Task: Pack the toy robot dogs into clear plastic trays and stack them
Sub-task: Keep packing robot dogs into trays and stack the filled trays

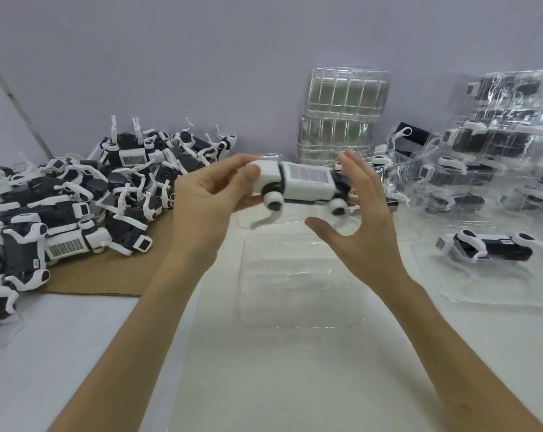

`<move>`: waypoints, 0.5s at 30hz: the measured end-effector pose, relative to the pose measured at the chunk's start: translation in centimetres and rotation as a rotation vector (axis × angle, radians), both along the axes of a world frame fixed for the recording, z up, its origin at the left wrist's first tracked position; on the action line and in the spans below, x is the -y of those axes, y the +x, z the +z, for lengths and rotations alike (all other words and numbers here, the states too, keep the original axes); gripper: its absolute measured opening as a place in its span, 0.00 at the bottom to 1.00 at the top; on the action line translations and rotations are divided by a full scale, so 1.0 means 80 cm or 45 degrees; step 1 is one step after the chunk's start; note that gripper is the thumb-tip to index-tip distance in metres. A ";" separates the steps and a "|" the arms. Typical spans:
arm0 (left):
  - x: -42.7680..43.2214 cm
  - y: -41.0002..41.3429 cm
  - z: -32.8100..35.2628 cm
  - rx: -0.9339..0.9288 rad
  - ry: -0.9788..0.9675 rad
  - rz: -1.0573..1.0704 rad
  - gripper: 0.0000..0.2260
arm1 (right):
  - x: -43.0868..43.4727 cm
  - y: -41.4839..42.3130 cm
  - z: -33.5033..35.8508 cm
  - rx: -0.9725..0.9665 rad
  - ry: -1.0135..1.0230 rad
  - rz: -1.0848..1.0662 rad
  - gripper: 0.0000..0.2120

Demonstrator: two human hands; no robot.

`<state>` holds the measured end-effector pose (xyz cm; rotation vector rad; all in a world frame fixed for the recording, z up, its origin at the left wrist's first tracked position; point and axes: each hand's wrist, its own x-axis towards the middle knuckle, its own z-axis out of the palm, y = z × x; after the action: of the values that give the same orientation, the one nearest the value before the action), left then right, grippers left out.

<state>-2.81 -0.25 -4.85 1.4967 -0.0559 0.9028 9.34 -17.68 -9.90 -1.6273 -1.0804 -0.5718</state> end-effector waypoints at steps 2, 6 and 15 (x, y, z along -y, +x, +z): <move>0.006 0.003 -0.003 -0.086 -0.038 -0.101 0.07 | -0.001 0.000 0.002 0.149 0.094 -0.027 0.31; -0.002 0.002 -0.028 -0.167 0.139 0.109 0.10 | 0.003 0.002 0.001 0.148 0.010 -0.025 0.28; -0.004 -0.013 -0.128 -0.715 0.144 0.007 0.19 | 0.008 0.001 0.003 -0.493 -0.026 0.170 0.14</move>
<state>-3.85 0.08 -15.05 1.8088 0.3120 0.4632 9.44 -18.35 -9.64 -1.5866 -0.8975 -0.1475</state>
